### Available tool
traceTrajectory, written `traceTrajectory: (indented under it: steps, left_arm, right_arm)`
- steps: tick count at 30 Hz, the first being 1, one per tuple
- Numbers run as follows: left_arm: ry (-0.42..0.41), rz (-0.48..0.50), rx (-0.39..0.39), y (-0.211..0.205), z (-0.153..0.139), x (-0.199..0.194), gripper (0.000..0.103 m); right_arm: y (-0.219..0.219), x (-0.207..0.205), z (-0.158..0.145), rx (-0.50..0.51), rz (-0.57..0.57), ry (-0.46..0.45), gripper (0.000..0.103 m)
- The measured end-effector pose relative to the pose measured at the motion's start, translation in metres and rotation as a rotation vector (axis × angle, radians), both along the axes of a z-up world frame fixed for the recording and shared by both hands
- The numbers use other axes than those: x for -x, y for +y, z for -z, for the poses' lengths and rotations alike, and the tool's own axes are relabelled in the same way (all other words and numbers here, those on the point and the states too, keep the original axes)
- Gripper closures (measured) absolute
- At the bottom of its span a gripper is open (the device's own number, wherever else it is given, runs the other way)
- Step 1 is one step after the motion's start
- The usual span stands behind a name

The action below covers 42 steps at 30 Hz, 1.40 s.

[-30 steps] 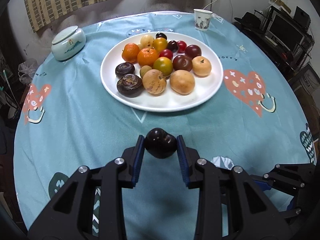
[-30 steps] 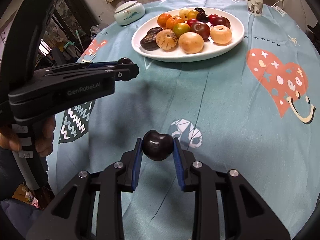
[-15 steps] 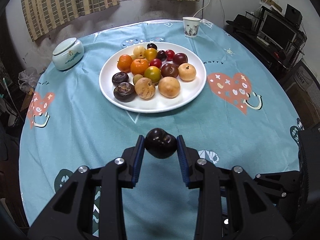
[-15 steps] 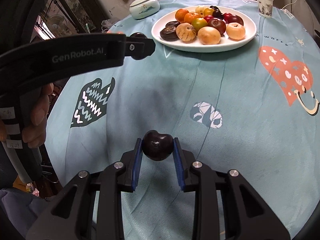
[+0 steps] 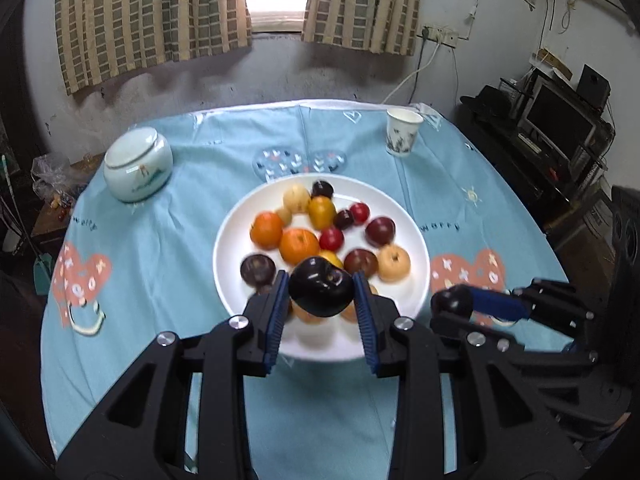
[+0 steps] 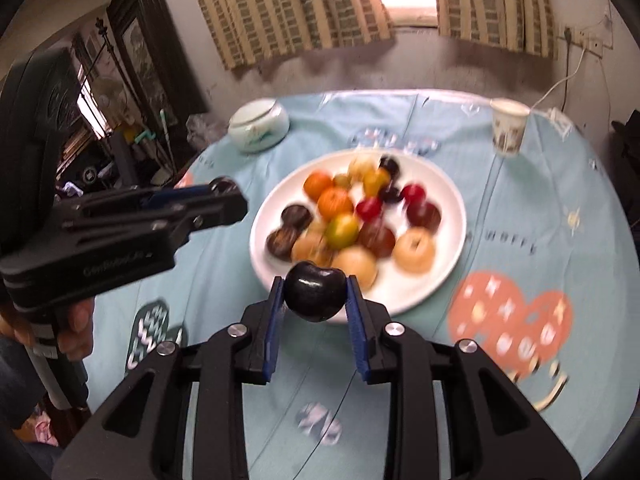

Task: Organize fruits
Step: 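Carry both dark plums onto the plate and open both grippers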

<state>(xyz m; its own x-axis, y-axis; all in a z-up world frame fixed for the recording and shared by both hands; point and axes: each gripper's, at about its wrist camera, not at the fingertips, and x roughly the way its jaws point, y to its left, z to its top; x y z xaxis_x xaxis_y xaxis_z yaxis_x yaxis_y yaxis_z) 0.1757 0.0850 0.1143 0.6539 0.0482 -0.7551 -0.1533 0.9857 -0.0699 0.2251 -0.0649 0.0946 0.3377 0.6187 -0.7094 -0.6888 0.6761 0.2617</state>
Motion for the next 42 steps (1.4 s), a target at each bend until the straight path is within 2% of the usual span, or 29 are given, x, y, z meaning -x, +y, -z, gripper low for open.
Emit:
traceTrajectory:
  steps: [4,9,15,19,20,21,22,23,24,25,26,27,31,35,36,38,42]
  left_arm:
    - [0.018,-0.017,-0.032,0.003,0.009,-0.032,0.070]
    - [0.058,-0.040,-0.040,0.008,0.032,-0.065,0.070]
    - [0.091,-0.077,-0.023,0.025,0.052,-0.085,0.070]
    - [0.110,-0.077,-0.018,0.028,0.060,-0.092,0.069]
    - [0.111,-0.078,-0.021,0.028,0.061,-0.093,0.067]
    - [0.108,-0.082,-0.027,0.028,0.062,-0.093,0.052]
    - [0.099,-0.094,-0.040,0.028,0.061,-0.092,0.043]
    - [0.083,-0.108,-0.054,0.028,0.059,-0.090,0.037]
    - [0.079,-0.114,-0.053,0.028,0.058,-0.090,0.038]
    - [0.081,-0.121,-0.046,0.030,0.057,-0.089,0.037]
    - [0.081,-0.127,-0.038,0.032,0.056,-0.088,0.034]
    - [0.083,-0.137,-0.041,0.034,0.054,-0.086,0.030]
    - [0.065,-0.147,-0.067,0.034,0.043,-0.077,0.029]
    - [-0.007,-0.155,-0.139,0.026,0.015,-0.058,0.018]
    - [-0.033,-0.160,-0.155,0.024,0.005,-0.051,0.014]
    - [-0.070,-0.170,-0.168,0.020,-0.010,-0.038,0.012]
    - [-0.131,-0.178,-0.143,0.008,-0.037,-0.003,0.005]
  right_arm:
    - [0.013,-0.040,0.007,0.012,0.032,-0.008,0.073]
    - [0.035,-0.075,0.027,0.076,0.047,-0.022,0.073]
    - [0.049,-0.103,0.044,0.115,0.040,-0.021,0.072]
    - [0.058,-0.117,0.062,0.183,0.045,0.021,0.071]
    - [0.057,-0.118,0.064,0.181,0.045,0.026,0.071]
    - [0.055,-0.119,0.065,0.174,0.045,0.034,0.071]
    - [0.055,-0.119,0.066,0.170,0.048,0.037,0.071]
    - [0.053,-0.119,0.066,0.163,0.050,0.042,0.069]
    - [0.052,-0.119,0.065,0.152,0.048,0.050,0.064]
    - [0.049,-0.119,0.064,0.156,0.080,0.035,0.044]
    - [0.045,-0.119,0.061,0.142,0.093,0.024,0.036]
    - [0.043,-0.119,0.059,0.128,0.088,0.031,0.035]
    - [0.038,-0.110,0.041,0.099,0.079,0.008,0.035]
    - [0.020,-0.093,0.011,0.030,0.094,0.003,0.035]
    - [0.014,-0.084,0.003,0.009,0.095,0.001,0.035]
    - [0.002,-0.063,-0.005,-0.022,0.092,0.001,0.034]
    - [-0.017,0.004,-0.006,-0.027,0.084,-0.027,0.032]
